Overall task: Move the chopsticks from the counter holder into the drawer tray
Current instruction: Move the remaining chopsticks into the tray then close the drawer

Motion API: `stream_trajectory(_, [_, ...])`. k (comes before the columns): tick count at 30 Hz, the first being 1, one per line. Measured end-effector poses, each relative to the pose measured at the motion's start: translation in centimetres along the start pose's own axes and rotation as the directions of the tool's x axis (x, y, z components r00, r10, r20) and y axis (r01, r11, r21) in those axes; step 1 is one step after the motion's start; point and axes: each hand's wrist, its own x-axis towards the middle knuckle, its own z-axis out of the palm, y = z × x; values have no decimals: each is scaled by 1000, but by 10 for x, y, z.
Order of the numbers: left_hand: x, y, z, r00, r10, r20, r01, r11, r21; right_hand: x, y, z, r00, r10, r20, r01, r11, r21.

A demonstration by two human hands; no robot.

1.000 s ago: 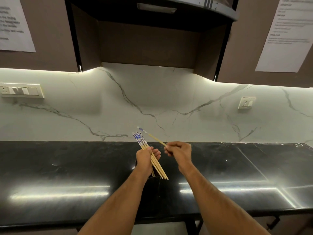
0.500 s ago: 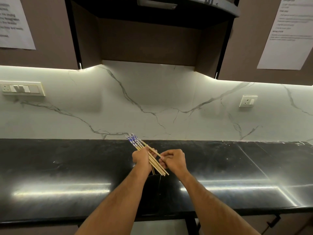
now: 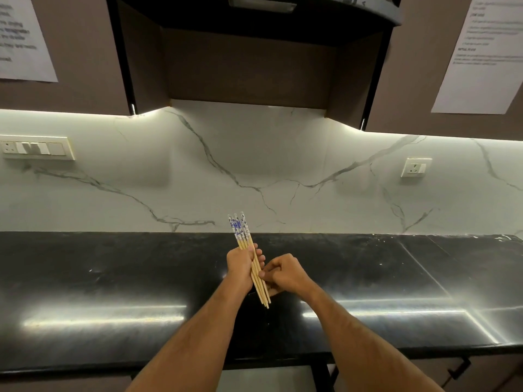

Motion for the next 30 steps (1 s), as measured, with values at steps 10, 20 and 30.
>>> stream_trajectory(10, [-18,-6,-25,904,-68,421,-82,941,327,23,-27,-36,958,-257,-125,271,956,111])
stream_trajectory(20, [-19,-10,-30,865,-104,490,-96,926,365,30,-16,-28,957,-241,-160,244,970,1])
stream_trajectory(30, [-13,-9,-29,855,-138,500,-81,917,390,36,-17,-23,940,-289,-179,288,957,-32])
